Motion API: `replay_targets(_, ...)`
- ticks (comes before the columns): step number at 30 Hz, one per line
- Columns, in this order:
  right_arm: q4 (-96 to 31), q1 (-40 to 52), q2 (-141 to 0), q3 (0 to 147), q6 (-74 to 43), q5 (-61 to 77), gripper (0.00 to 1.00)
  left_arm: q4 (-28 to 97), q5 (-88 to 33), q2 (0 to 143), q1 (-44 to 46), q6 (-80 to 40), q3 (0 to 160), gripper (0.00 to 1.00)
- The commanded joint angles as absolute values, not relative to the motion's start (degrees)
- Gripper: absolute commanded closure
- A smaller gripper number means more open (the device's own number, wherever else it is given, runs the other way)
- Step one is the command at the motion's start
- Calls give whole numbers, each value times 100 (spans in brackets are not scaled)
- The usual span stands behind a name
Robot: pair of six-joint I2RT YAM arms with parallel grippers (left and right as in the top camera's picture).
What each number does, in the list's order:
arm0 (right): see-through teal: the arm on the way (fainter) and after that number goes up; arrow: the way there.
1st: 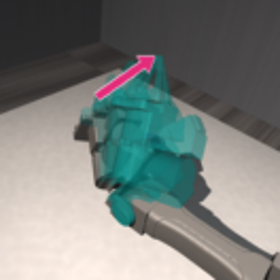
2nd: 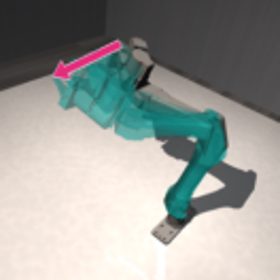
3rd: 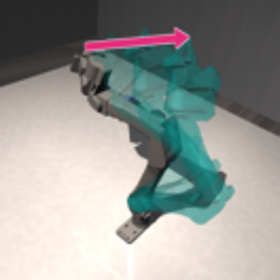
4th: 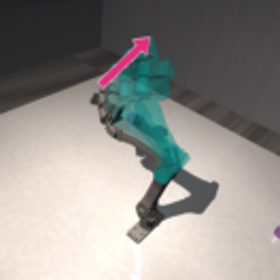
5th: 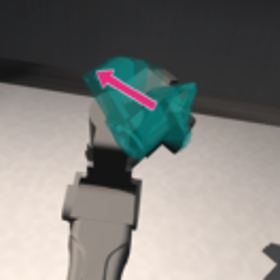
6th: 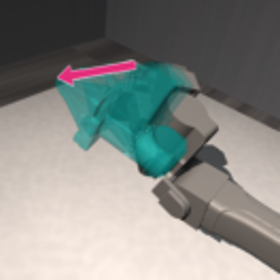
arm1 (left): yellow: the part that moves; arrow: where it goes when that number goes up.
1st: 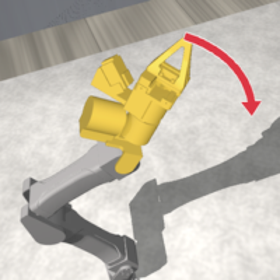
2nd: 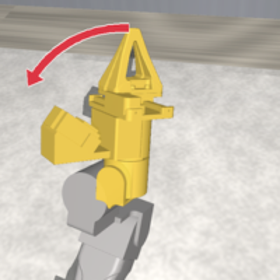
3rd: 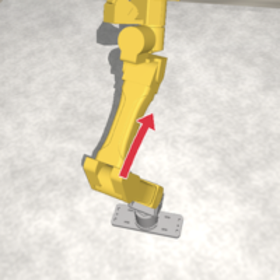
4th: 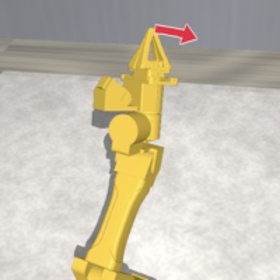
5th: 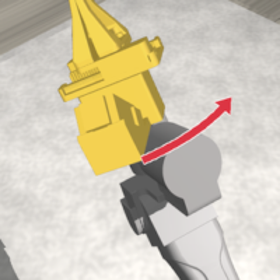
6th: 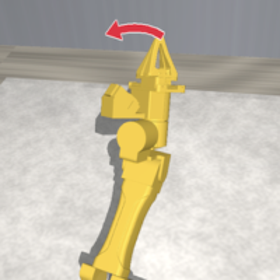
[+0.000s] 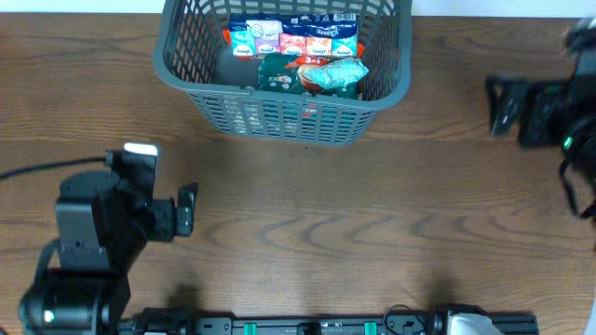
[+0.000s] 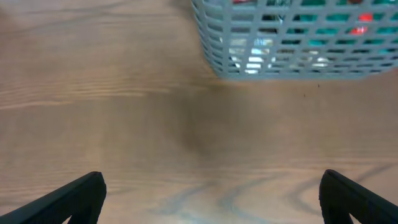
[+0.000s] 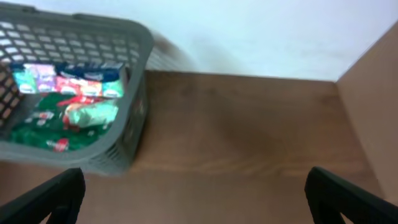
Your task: Pack container
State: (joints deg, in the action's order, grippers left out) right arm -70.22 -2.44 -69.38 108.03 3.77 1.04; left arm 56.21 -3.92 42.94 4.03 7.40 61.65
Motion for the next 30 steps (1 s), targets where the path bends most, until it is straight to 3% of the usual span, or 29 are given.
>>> replay_targets(1,-6696,34,-6158,9515,259,-1,1,5579,-429,3865,432,657,5924,1)
replay_targets(7,-5885,373,-4475,7122,172,-1,1,5548,587,3304,432,499,5763,1)
replay_targets(11,-5544,388,-3776,6180,174,32,1,5398,628,3210,432,303,5546,1)
replay_targets(21,-5544,379,-3483,5710,174,-21,1,5050,517,3214,432,185,5201,1)
replay_targets(30,-5830,379,-3483,5710,174,-21,1,5330,497,3214,432,958,5196,2)
